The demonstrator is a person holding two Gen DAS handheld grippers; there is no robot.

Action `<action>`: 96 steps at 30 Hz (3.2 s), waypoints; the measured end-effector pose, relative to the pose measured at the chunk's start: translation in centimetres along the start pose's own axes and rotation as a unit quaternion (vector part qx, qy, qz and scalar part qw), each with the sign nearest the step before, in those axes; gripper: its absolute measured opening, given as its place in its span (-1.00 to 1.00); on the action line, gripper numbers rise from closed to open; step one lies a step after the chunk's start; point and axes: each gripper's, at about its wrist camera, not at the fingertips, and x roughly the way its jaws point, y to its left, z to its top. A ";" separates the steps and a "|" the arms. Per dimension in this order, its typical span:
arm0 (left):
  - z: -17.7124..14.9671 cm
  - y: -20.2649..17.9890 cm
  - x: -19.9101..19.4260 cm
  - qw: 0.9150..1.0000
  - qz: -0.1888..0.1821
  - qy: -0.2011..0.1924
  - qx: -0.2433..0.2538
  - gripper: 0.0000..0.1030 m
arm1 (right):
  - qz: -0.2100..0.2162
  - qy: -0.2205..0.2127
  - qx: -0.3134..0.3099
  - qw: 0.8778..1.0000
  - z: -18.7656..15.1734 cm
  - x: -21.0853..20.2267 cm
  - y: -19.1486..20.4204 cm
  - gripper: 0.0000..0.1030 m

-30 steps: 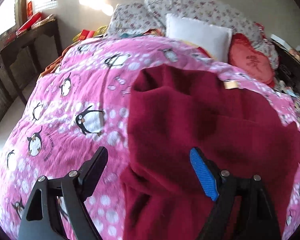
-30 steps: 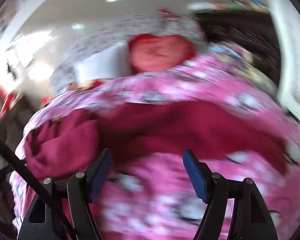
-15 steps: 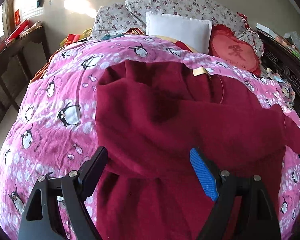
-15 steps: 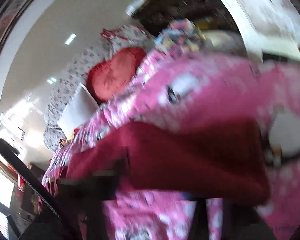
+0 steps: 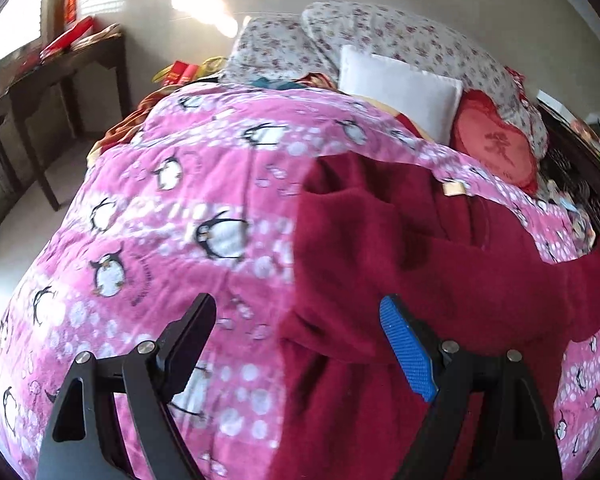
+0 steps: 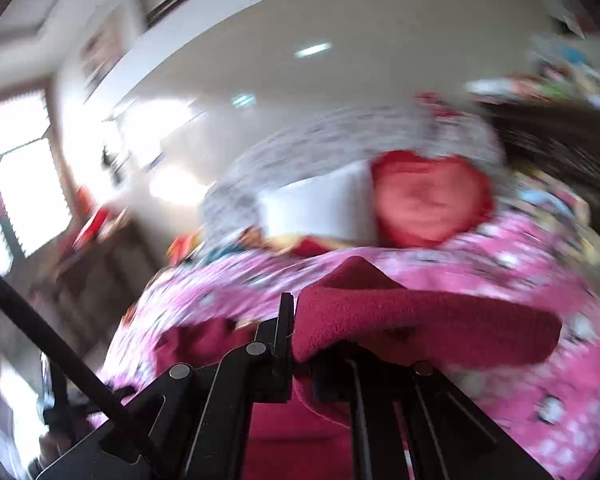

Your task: Fold small clothes

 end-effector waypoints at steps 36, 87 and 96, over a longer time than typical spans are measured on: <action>-1.6 -4.1 3.3 0.996 -0.057 0.018 0.064 0.68 | 0.095 0.069 0.091 0.989 -12.1 6.9 -3.3 0.70; 3.0 -1.9 2.8 0.993 -0.078 -0.029 0.079 -0.77 | -0.058 0.055 -0.013 0.997 -7.5 5.8 -1.4 0.27; 1.0 -1.7 7.1 0.997 -0.036 0.004 0.072 -0.74 | -0.104 0.159 -0.119 0.975 -12.6 11.6 -0.6 -0.07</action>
